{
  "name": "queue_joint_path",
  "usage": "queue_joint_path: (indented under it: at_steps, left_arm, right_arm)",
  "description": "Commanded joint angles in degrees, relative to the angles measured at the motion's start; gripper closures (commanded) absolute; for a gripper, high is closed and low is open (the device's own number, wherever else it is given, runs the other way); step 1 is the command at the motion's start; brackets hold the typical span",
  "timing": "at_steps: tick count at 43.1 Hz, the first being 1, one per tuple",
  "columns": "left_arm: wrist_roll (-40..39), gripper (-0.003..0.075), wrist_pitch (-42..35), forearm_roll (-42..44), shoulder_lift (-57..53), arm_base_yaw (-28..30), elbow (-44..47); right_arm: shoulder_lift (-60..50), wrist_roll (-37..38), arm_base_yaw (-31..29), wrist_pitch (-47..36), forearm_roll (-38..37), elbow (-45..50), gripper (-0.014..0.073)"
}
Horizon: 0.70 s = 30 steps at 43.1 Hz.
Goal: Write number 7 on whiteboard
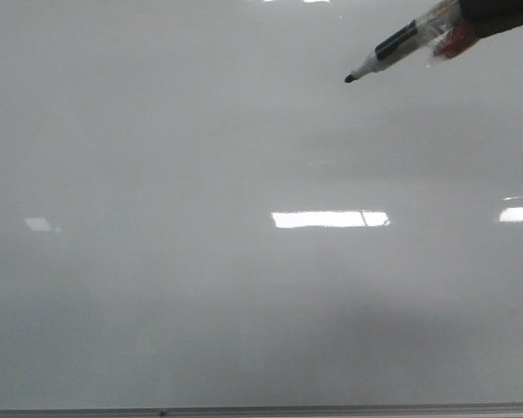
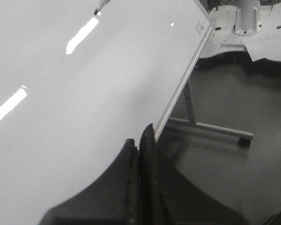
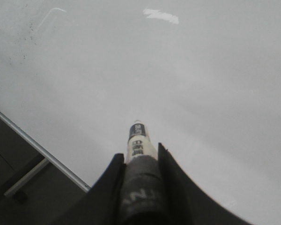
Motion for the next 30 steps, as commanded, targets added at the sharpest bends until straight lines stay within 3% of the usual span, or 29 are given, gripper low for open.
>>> queue_joint_path:
  at_steps: [1, 14, 23, 30]
  left_arm:
    - [-0.5, 0.0741, -4.0, -4.0, -0.4, -0.5, -1.5]
    - [-0.5, 0.0741, -4.0, -7.0, -0.4, -0.5, -1.5]
    - [-0.5, 0.0741, -4.0, -7.0, -0.4, -0.5, -1.5]
    - [-0.5, 0.0741, -4.0, -7.0, -0.4, -0.5, -1.5]
  right_arm:
    - [-0.9, -0.3, -0.3, -4.1, 1.6, -1.4, 0.0662]
    - [0.9, -0.3, -0.3, -2.9, 2.0, -2.4, 0.0662]
    - [12.4, -0.3, 0.9, 0.0, 2.0, -10.8, 0.0662]
    - [23.8, -0.3, 6.2, 0.0, 2.0, -19.8, 0.0662]
